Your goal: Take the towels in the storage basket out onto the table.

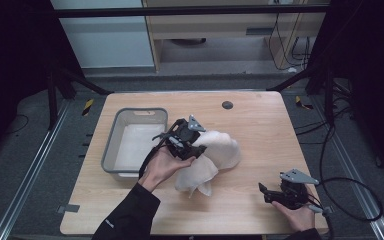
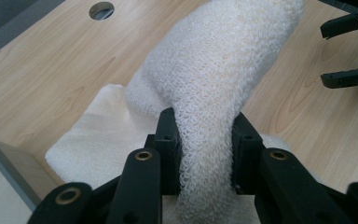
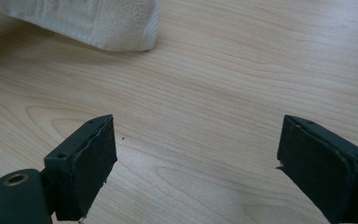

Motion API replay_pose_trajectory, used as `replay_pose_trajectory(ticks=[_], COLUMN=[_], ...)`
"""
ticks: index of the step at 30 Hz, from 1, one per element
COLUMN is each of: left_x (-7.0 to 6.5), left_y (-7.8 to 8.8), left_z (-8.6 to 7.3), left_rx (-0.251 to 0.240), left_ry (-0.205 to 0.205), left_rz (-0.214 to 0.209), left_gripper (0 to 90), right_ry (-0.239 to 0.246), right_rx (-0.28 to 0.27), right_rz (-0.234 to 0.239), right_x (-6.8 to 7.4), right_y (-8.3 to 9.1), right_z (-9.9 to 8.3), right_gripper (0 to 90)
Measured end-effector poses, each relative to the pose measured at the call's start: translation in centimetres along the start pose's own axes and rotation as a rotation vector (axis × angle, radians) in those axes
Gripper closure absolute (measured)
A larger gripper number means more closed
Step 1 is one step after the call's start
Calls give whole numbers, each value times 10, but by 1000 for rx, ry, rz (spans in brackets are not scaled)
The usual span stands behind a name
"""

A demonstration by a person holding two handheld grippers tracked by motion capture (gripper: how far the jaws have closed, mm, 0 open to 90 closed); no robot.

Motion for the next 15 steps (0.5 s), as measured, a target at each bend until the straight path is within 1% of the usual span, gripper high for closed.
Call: replay_pose_trajectory(ticks=[2,4,5,7,8,10,13,15], left_x=[0,-1,-2,-2,-2,-2,-2,-1], left_y=[-5,-7,-11,-12,-15,-17,-23,-27], left_z=[-4,-5,-9,-10,-13,-14,-22,-25], left_rx=[6,3,8,11,7,8,20,18], left_ry=[0,1,4,3,14,16,18,24], left_rz=[-13,-13,-15,-17,-22,-22,-23,-23], left_gripper=[692,690,690,688,688,685,681,680], right_ry=[-1,2,2,4,4,5,5,4], right_rx=[3,4,4,4,4,5,5,6], right_rz=[0,-2,-3,-3,-3,-3,-5,-5], right_x=[0,0,0,0,0,0,0,0], right_y=[0,0,0,0,0,0,0,0], right_z=[0,0,0,-1,-1,-1,-1,-1], right_gripper=[117,116,117,117,117,116,117,117])
Point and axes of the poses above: each handheld gripper's, and its own axes: y roughly backward along the jaws, z roughly out of its top, x roughly to its left, the point moved 9 cm from there along -y, roughly forward along the jaws, and after that the axes turned 2 degrees about -x, right-handed, at the moved point
